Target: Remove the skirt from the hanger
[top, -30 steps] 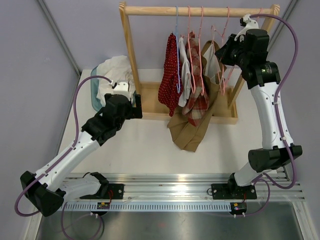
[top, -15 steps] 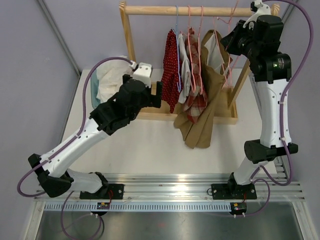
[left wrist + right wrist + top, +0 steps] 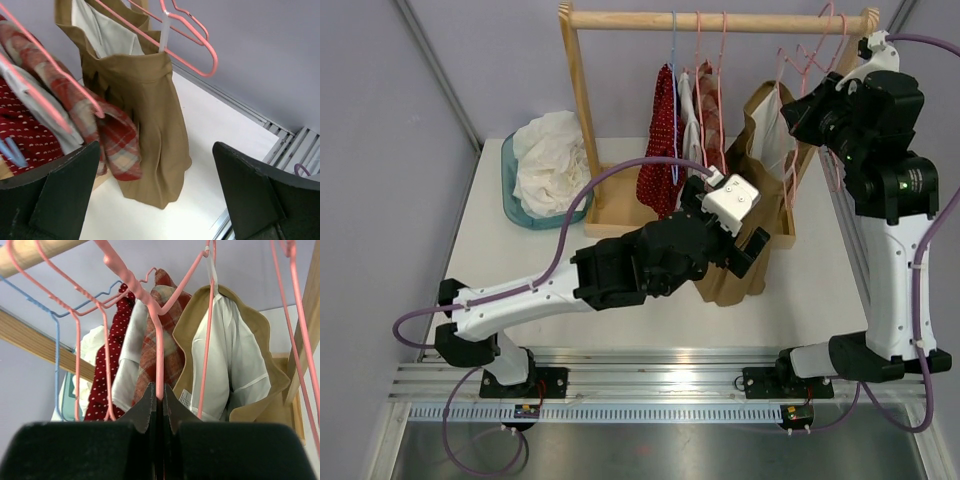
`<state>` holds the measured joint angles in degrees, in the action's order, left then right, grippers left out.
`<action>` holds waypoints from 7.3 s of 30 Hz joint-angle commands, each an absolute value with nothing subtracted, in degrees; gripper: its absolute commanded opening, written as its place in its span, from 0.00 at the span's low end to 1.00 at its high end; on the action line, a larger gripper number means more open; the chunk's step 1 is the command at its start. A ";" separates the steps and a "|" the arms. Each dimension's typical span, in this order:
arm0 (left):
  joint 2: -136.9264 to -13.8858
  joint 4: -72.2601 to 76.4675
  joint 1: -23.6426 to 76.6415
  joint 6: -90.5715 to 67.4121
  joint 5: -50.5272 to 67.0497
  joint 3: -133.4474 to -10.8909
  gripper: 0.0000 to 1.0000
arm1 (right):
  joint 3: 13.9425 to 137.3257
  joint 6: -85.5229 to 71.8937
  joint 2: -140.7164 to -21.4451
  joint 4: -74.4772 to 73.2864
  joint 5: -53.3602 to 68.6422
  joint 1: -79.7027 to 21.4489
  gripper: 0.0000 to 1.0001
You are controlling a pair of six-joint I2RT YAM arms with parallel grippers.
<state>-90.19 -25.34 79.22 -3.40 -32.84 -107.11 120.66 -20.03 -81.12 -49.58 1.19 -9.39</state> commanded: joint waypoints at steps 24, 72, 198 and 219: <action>-88.51 5.36 81.47 -12.39 -12.40 -91.23 0.99 | 124.72 -32.70 -64.86 -47.37 8.96 -9.67 0.00; -100.28 5.53 112.76 23.99 -54.14 -110.21 0.00 | 109.87 -30.24 -58.18 -39.82 -4.47 -9.75 0.00; -60.12 -27.95 5.36 -18.54 -9.22 -61.26 0.99 | 110.50 -12.48 -81.05 -36.03 -12.39 -10.72 0.00; -61.53 -31.46 5.45 -19.95 -5.71 -62.58 0.99 | 125.86 -23.11 -89.20 -40.08 10.90 -14.68 0.95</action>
<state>-62.39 -32.10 5.19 -19.57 -7.27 -60.64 125.99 -20.60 -85.71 -40.10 7.79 -13.61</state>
